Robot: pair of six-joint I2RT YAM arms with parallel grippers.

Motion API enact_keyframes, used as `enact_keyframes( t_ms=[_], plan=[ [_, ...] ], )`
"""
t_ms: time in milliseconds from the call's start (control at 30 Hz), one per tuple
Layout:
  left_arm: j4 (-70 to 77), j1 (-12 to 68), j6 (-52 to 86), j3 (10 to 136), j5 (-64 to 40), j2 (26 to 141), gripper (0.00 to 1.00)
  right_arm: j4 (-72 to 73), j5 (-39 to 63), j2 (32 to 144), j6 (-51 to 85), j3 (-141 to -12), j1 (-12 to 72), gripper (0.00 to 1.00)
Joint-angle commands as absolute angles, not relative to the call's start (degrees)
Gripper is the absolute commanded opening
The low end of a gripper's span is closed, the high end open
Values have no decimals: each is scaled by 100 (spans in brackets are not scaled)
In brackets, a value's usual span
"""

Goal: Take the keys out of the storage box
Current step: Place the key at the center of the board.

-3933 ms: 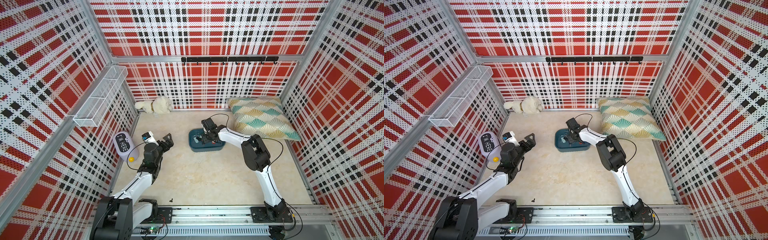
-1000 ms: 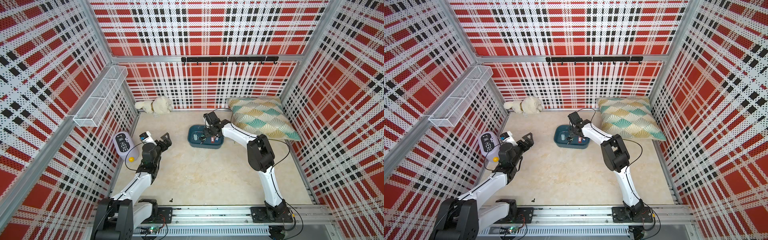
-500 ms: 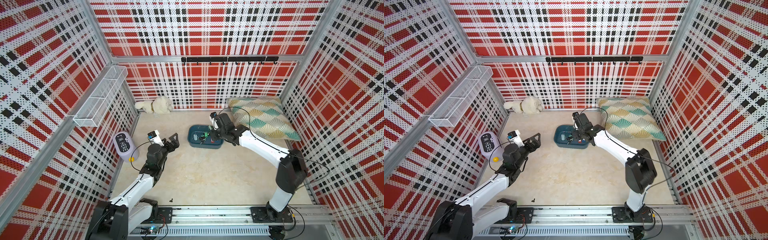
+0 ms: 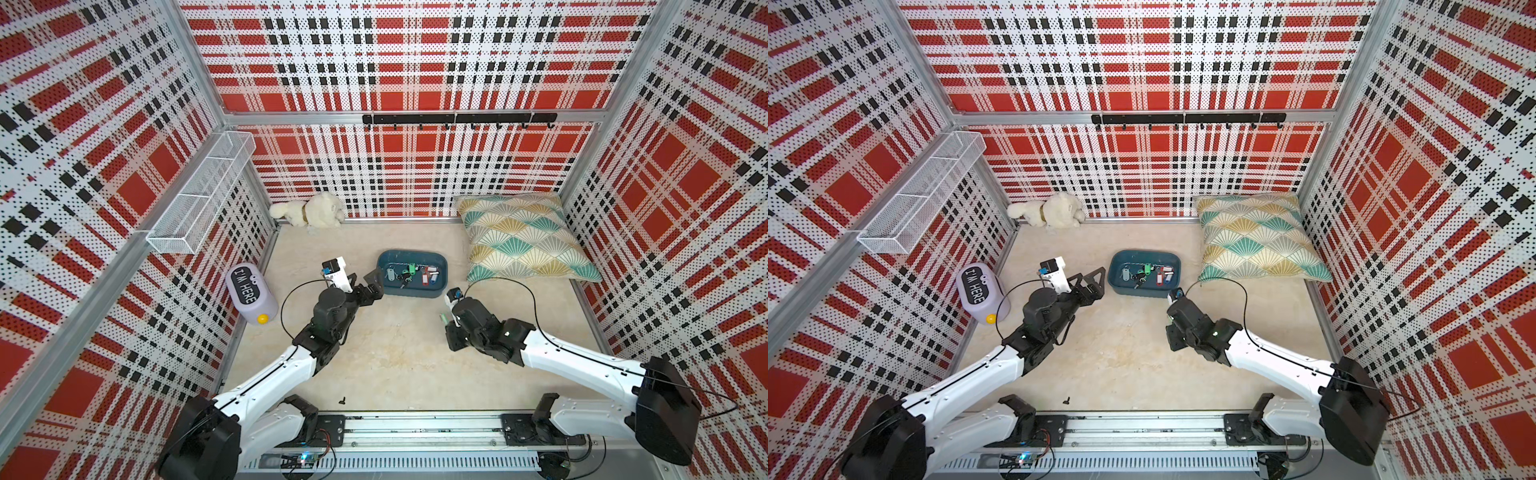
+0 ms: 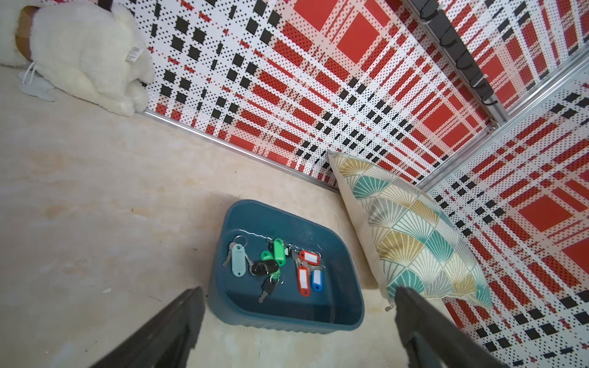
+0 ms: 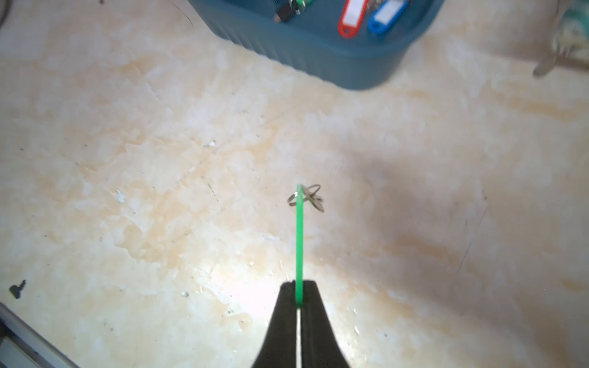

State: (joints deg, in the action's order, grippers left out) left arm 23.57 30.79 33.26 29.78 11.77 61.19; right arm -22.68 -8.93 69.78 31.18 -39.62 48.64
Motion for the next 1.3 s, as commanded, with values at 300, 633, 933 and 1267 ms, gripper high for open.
enact_keyframes(
  t_ms=[300,633,933,1267],
  plan=[
    [1459,3902,3099,3445,2433,6294,99,-1235,-1472,8068,3381,-3961,4900,0],
    [2025,2678,3562,3162,1045,6650,99,-1081,-1735,9252,3261,-4565,4860,0],
    [2408,1969,3308,4039,2,8091,99,-1103,-1885,9346,3208,-4560,4842,19],
    [2413,1955,3147,4345,-6,9013,99,-1234,-1916,8968,3025,-4492,4833,43]
  ],
)
